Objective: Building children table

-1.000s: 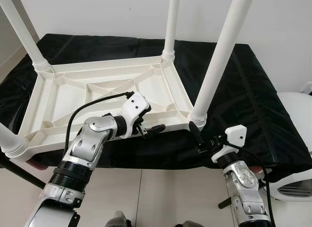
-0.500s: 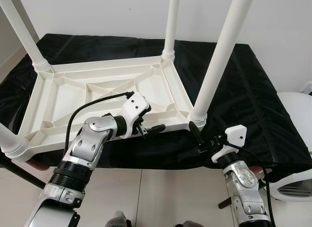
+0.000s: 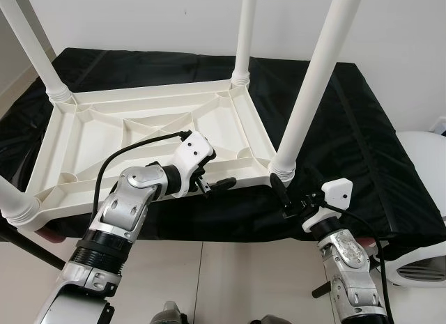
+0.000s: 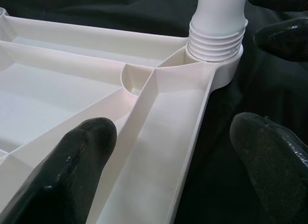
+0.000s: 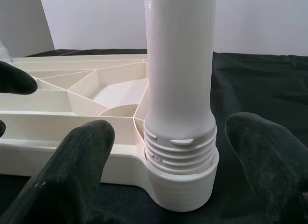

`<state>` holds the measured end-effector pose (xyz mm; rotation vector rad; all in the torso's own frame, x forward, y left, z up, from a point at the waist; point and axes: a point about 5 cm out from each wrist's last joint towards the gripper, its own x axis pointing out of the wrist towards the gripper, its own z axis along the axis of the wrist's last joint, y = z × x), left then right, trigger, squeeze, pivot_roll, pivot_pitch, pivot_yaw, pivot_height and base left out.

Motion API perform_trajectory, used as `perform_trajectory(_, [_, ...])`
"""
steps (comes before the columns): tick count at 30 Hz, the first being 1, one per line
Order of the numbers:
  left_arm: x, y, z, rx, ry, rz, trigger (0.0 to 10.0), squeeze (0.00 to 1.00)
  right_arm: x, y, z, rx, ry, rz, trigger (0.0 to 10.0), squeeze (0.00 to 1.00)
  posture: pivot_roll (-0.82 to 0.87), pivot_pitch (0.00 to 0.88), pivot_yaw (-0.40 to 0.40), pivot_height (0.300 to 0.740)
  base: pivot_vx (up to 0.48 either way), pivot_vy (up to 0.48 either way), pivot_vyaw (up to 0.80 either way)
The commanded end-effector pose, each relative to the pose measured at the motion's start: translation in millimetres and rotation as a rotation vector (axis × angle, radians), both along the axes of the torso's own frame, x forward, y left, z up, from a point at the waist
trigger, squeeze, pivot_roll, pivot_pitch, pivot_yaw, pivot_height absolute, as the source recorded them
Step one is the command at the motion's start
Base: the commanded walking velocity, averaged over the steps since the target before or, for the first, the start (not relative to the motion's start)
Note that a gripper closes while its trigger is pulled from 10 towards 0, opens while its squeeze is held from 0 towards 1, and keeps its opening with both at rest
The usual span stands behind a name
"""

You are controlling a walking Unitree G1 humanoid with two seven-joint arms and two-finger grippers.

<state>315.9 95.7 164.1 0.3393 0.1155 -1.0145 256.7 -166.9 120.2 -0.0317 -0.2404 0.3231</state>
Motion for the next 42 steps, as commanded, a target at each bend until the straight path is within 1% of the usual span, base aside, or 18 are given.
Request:
perform_trajectory(1, [0.2,-2.4,-1.4,0.013,0.008,-0.007,10.0,0.00,1.2,0.7,1.2,-0.002,-0.008,0.005,10.0,0.00,-0.05,0.000,0.047,0.740,0.000,0.000,0.00])
perform_trajectory(20, [0.2,-2.4,-1.4,0.013,0.008,-0.007,10.0,0.00,1.2,0.7,1.2,-0.002,-0.008,0.005,10.0,0.00,-0.05,0.000,0.047,0.740,0.000,0.000,0.00])
perform_trajectory(21, [-1.2,0.6,-1.6,0.004,0.009,0.005,10.0,0.00,-0.5,0.6,-0.4,-0.003,-0.003,0.006,10.0,0.00,-0.05,0.000,0.000,0.740,0.000,0.000,0.00])
perform_trajectory(23, [-2.0,13.8,0.2,-0.052,-0.012,0.108,10.0,0.00,-1.6,5.1,-5.9,-0.009,-0.005,0.044,10.0,0.00,-0.04,0.000,0.000,0.740,0.000,0.000,0.00])
perform_trajectory(25, [-2.6,19.5,1.0,-0.073,-0.021,0.151,10.0,0.00,-1.2,7.3,-7.4,-0.012,-0.009,0.062,10.0,0.00,-0.04,0.000,0.000,0.740,0.000,0.000,0.00])
perform_trajectory(37, [-3.8,24.5,1.1,-0.087,-0.024,0.189,10.0,0.00,1.7,10.7,-5.8,-0.012,-0.013,0.083,10.0,0.00,-0.02,0.000,0.000,0.740,0.000,0.000,0.00])
perform_trajectory(38, [-5.4,27.6,1.9,-0.112,-0.027,0.229,10.0,0.00,3.0,15.0,-4.8,-0.014,-0.020,0.118,10.0,0.00,-0.01,0.000,0.000,0.740,0.000,0.000,0.00])
perform_trajectory(39, [-5.4,27.6,1.9,-0.112,-0.027,0.229,10.0,0.00,3.0,15.0,-4.8,-0.014,-0.020,0.118,10.0,0.00,-0.01,0.000,0.000,0.740,0.000,0.000,0.00])
perform_trajectory(41, [-8.1,31.9,0.7,-0.129,-0.026,0.272,10.0,0.00,4.2,20.8,-3.4,-0.014,-0.022,0.172,10.0,0.00,0.00,0.000,0.000,0.740,0.000,0.000,0.00])
perform_trajectory(42, [-8.1,31.9,0.7,-0.129,-0.026,0.272,10.0,0.00,4.2,20.8,-3.4,-0.014,-0.022,0.172,10.0,0.00,0.00,0.000,0.000,0.740,0.000,0.000,0.00])
